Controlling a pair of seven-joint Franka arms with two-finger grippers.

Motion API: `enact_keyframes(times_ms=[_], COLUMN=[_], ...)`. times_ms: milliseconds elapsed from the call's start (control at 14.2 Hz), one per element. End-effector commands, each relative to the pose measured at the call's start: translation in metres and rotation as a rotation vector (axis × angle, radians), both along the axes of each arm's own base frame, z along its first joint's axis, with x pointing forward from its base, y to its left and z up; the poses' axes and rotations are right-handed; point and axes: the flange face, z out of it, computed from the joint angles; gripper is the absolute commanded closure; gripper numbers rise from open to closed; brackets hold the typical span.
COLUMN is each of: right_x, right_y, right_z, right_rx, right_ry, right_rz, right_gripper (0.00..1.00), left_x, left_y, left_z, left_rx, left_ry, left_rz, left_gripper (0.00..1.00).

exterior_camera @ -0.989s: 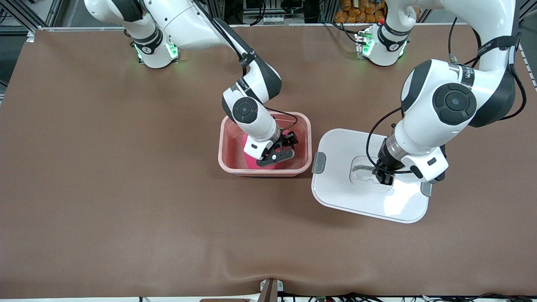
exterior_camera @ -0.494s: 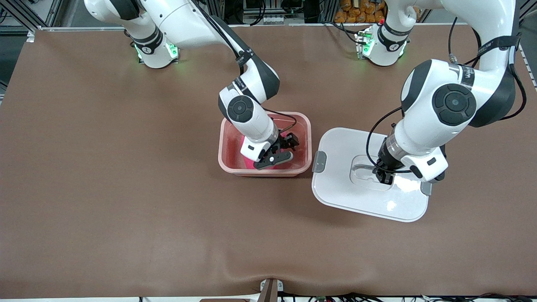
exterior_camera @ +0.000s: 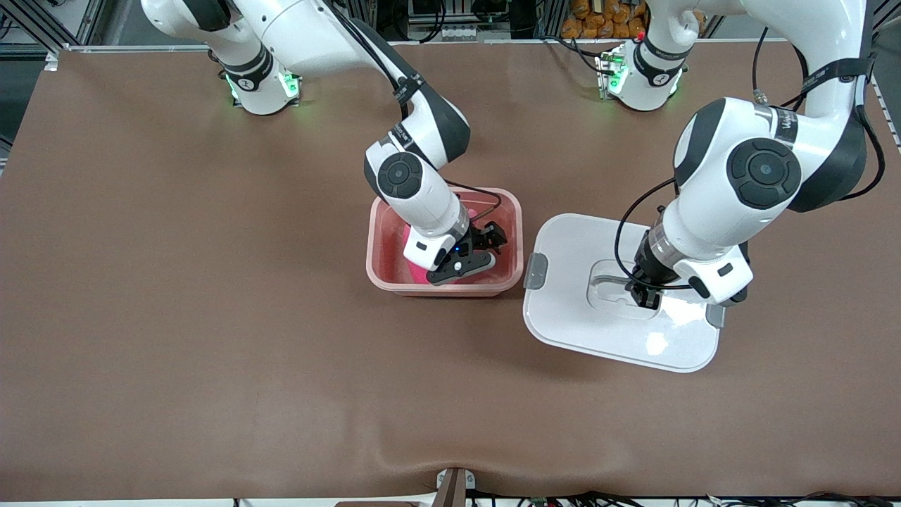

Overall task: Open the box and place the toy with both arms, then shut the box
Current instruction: 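Open the right gripper to release the toy and withdraw it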

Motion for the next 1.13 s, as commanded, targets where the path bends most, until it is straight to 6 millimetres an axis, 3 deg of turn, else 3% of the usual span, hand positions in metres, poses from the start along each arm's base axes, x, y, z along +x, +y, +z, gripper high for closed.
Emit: enact_keyframes(times_ms=[0,212,565,848,1060], right_x=[0.018,0.040,0.073,0.080,0.077], right_y=[-0.038,-0.097,-0.247,-0.364,-0.438], right_z=[0.048,0.082,0.136,0.183,0.203], right_rx=[0.010,-0.022,-0.031,-0.036,-0.031], right_ry=[0.017,0.079,0.090,0.126,0.117], right_rz=[-0.029,-0.020,-0.030,-0.061,-0.015], right_gripper=[0.00,0.00,0.00,0.00,0.00], left_x=[-0.009,-0.011,-0.016,-0.027,-0.039], left_y=[0.004,0.005,-0.014,-0.063,-0.097], left_z=[0.012,0.018,0.022,0.012,0.013], left_rx=[-0.009,-0.015,-0.072,-0.081,-0.092], left_ry=[0.004,0.000,0.011,0.006,-0.027], left_rz=[-0.016,-0.020,0.035,0.079,0.101], left_gripper=[1.00,1.00,1.00,1.00,1.00])
